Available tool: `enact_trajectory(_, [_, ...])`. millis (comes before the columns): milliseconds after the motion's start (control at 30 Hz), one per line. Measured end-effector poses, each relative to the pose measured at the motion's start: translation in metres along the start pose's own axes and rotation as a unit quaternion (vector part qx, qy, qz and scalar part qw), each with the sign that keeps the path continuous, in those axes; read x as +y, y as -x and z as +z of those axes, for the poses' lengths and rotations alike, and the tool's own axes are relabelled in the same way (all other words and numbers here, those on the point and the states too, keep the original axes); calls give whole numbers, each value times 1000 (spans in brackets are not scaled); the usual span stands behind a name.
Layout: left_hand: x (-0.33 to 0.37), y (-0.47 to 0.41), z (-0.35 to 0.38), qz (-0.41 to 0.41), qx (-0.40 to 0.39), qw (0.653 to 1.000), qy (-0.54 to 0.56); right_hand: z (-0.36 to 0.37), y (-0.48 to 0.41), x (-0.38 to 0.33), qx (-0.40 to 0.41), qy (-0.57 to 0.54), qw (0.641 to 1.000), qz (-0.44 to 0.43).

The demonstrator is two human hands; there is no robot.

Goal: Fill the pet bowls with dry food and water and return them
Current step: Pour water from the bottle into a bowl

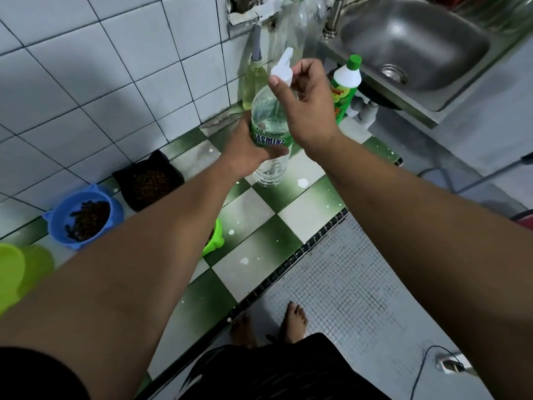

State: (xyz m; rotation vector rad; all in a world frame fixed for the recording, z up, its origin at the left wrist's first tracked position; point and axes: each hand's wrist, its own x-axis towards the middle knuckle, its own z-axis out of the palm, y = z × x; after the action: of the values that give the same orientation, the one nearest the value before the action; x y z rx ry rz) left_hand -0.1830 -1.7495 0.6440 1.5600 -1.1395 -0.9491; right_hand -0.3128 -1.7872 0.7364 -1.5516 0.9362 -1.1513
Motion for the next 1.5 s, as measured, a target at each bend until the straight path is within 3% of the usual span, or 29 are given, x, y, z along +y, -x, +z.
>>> enact_trajectory(367, [3, 2, -1, -7, -3, 1000, -23, -1, 3, -1, -45, 4, 999, 16])
enact_trajectory(633, [6, 5, -1, -18, -3, 999, -31, -12, -8, -4, -43, 156, 986, -50])
enact_trajectory(800, [7, 8, 0, -15, 0, 1000, -25, -11, -7, -7, -50, 162, 983, -75])
enact_trajectory(867, [8, 9, 0, -18, 3, 999, -29, -12, -7, -6, -33, 134, 988, -76])
enact_trajectory(967, [10, 11, 1, -19, 4, 999, -32, -19, -4, 6, 64, 85, 992, -69])
enact_trajectory(1033, [9, 12, 0, -16, 0, 999, -34, -27, 3, 24, 130, 73, 988, -39])
enact_trajectory(1100, [8, 13, 0, -11, 0, 999, -36, -38, 17, 51, 145, 112, 983, 15])
enact_trajectory(1267, [7, 15, 2, -24, 2, 999, -40, -58, 74, 137, -8, 331, 933, 139])
enact_trajectory(1400, [7, 16, 2, -18, 7, 999, -31, -59, 95, 162, -126, 409, 879, 211])
enact_trajectory(1500, [5, 15, 3, -14, 14, 999, -38, -55, 98, 169, -152, 423, 867, 216])
